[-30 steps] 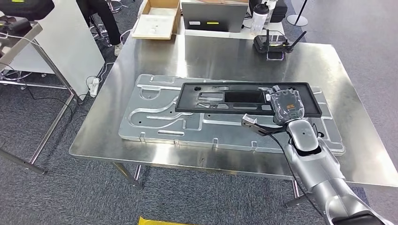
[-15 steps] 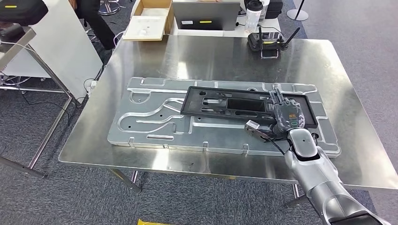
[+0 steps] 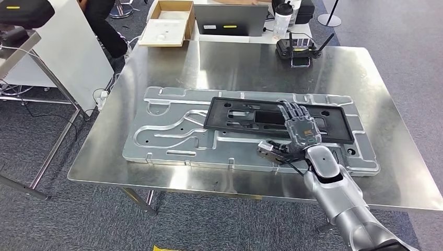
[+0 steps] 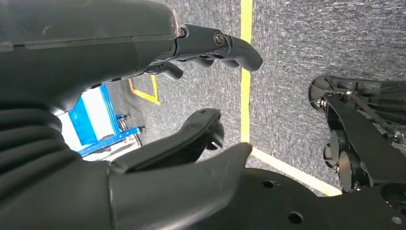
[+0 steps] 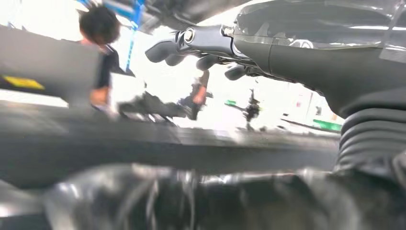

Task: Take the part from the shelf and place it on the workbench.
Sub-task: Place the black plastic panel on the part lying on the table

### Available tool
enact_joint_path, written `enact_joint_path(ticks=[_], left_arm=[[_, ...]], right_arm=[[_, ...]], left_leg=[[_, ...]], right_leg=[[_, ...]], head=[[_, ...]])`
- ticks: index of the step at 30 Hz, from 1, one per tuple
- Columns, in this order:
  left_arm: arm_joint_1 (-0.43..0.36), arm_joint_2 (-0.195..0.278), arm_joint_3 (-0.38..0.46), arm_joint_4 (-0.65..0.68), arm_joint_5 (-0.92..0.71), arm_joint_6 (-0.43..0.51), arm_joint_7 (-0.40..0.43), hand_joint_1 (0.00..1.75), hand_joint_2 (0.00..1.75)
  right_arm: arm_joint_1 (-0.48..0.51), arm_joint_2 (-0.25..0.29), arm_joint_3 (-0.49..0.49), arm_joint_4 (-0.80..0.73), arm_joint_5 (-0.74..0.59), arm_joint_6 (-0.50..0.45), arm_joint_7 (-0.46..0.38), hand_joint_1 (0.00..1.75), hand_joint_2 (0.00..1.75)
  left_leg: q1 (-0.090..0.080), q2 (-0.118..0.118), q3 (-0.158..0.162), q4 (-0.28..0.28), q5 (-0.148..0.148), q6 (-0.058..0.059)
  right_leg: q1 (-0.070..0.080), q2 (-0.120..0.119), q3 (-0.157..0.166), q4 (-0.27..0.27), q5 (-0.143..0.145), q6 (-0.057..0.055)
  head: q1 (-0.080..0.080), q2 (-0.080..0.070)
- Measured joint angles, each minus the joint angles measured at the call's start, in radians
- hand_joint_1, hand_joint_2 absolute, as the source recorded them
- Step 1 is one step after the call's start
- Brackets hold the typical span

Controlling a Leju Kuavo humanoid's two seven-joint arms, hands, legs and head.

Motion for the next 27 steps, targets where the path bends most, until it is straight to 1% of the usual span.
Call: enact_joint_path(ticks=[6,11,16,18,19,21,22,23,24,25,26,27], left_arm=[[0.0,-0.001,0.003,0.0,0.0,0.002,0.0,0.0,0.0],[0.0,-0.002,0.01,0.0,0.0,0.002,0.0,0.0,0.0],[0.0,-0.002,0.016,0.0,0.0,0.003,0.0,0.0,0.0],[0.0,-0.002,0.016,0.0,-0.001,0.003,0.0,0.0,0.0],[0.0,-0.002,0.016,0.0,-0.002,0.003,0.0,0.0,0.0],[0.0,-0.002,0.016,0.0,-0.003,0.003,0.0,0.0,0.0],[0.0,-0.003,0.016,0.0,-0.004,0.003,0.001,0.0,0.0],[-0.001,-0.004,0.016,0.0,-0.005,0.003,0.002,0.0,0.0],[-0.001,-0.005,0.016,0.0,-0.006,0.003,0.002,0.0,0.0],[-0.001,-0.006,0.016,0.0,-0.007,0.003,0.003,0.0,0.0],[-0.001,-0.007,0.016,0.0,-0.008,0.003,0.003,0.0,0.0],[-0.001,-0.007,0.016,0.0,-0.008,0.003,0.003,0.0,0.0]], right_arm=[[0.015,0.022,0.062,-0.179,0.001,0.034,0.007,0.0,0.0],[0.019,0.029,0.097,-0.245,0.001,0.037,0.004,0.0,0.0],[0.036,0.041,0.151,-0.321,0.008,0.034,-0.008,0.0,0.0],[0.041,0.047,0.169,-0.345,0.011,0.034,-0.01,0.0,0.0],[0.043,0.049,0.175,-0.354,0.012,0.035,-0.01,0.0,0.0],[0.043,0.052,0.182,-0.369,0.012,0.036,-0.01,0.0,0.0],[0.043,0.052,0.184,-0.373,0.012,0.038,-0.01,0.0,0.0],[0.042,0.052,0.185,-0.375,0.012,0.04,-0.01,0.0,0.0],[0.043,0.052,0.187,-0.376,0.012,0.042,-0.01,0.0,0.0],[0.046,0.052,0.189,-0.376,0.012,0.044,-0.01,0.0,0.0],[0.05,0.052,0.191,-0.376,0.012,0.045,-0.01,0.0,0.0],[0.054,0.052,0.194,-0.376,0.012,0.045,-0.01,0.0,0.0]], left_leg=[[0.0,0.0,0.0,0.0,0.0,0.0],[0.0,0.0,0.0,0.001,0.0,0.0],[-0.003,0.0,-0.003,0.008,-0.004,0.007],[-0.005,0.0,-0.005,0.011,-0.004,0.01],[-0.005,-0.001,-0.006,0.011,-0.001,0.013],[-0.003,0.001,-0.001,-0.004,0.015,0.021],[0.0,0.003,0.003,-0.016,0.026,0.026],[0.003,0.006,0.005,-0.027,0.035,0.032],[0.005,0.008,0.005,-0.032,0.042,0.036],[0.005,0.009,0.001,-0.033,0.044,0.039],[0.005,0.009,-0.005,-0.029,0.045,0.04],[0.005,0.009,-0.011,-0.024,0.045,0.04]], right_leg=[[0.0,0.0,0.0,0.0,0.0,0.0],[0.0,0.0,0.0,-0.001,0.0,0.001],[-0.004,0.0,-0.001,-0.002,0.003,0.006],[-0.006,0.0,0.0,-0.003,0.004,0.01],[-0.007,-0.001,0.0,-0.005,0.008,0.014],[-0.006,0.0,0.003,-0.011,0.011,0.024],[-0.004,0.0,-0.001,-0.003,0.001,0.028],[-0.003,0.0,-0.012,0.024,-0.023,0.031],[-0.003,0.0,-0.031,0.071,-0.057,0.032],[-0.004,-0.001,-0.055,0.132,-0.092,0.034],[-0.005,-0.001,-0.078,0.192,-0.118,0.036],[-0.007,-0.001,-0.09,0.228,-0.125,0.039]], head=[[0.0,0.0],[0.0,0.0],[0.0,0.0],[0.0,0.0],[0.0,0.0],[0.0,0.0],[0.0,0.0],[0.0,0.0],[0.0,0.0],[0.0,0.0],[0.0,0.0],[0.0,0.0]])
